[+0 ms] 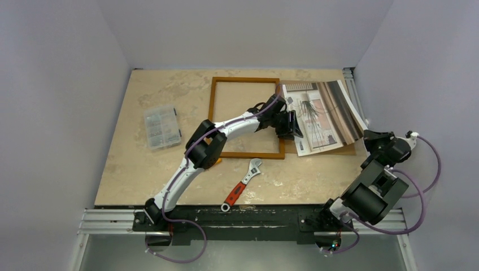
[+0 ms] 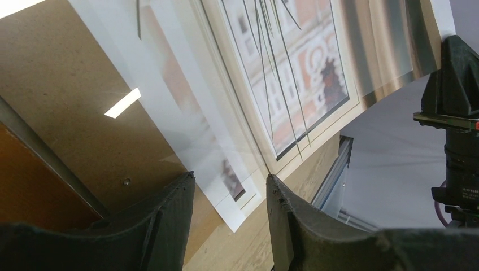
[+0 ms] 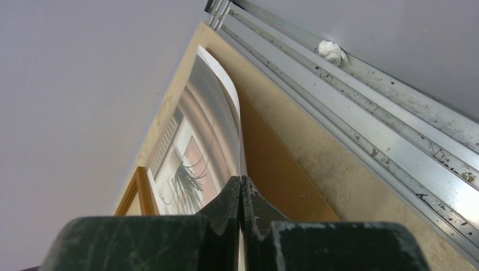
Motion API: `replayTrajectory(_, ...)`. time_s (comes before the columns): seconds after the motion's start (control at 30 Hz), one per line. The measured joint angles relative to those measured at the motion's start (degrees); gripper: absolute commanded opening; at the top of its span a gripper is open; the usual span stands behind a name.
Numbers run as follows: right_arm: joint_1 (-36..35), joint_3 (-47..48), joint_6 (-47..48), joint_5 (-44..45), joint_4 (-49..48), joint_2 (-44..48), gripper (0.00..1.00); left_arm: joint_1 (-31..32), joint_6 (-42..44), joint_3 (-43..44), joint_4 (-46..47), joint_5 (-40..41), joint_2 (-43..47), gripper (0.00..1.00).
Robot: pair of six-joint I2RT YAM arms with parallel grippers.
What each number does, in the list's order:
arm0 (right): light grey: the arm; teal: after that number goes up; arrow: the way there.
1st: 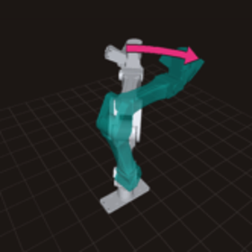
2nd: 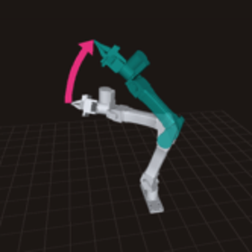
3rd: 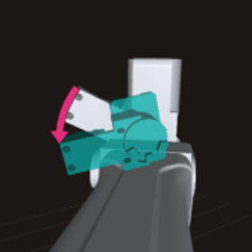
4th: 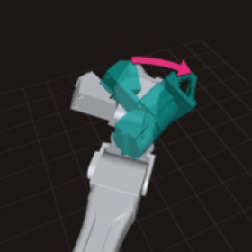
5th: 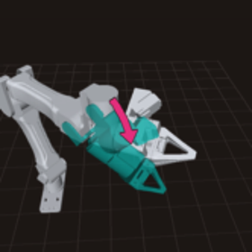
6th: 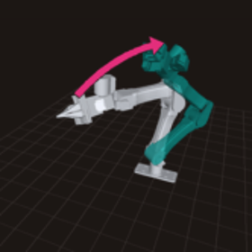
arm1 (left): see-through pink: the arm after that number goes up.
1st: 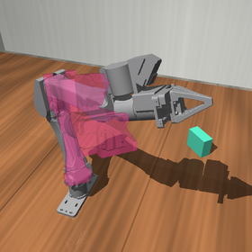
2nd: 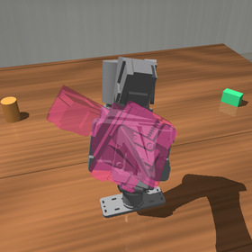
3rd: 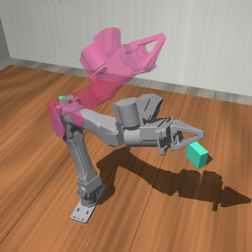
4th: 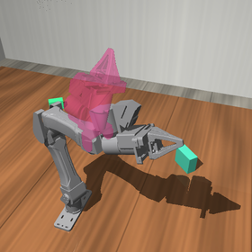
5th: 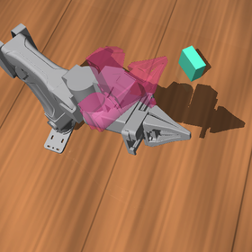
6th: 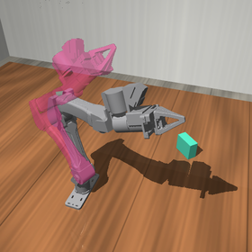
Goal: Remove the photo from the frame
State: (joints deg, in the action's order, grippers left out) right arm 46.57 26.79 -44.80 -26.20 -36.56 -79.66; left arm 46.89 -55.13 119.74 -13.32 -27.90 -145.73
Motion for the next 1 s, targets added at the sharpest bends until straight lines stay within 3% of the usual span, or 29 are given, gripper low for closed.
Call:
replayTrajectory(0.4, -0.3, 2.0, 4.5, 2.1, 10.4, 11.5, 0.00, -0.3, -1.3, -0.6, 0.9, -0.3, 0.0, 0.48)
replayTrajectory(1.0, -8.0, 28.2, 14.3, 7.6, 32.9, 25.6, 0.00, -0.3, -1.4, -0.7, 1.0, -0.4, 0.0, 0.48)
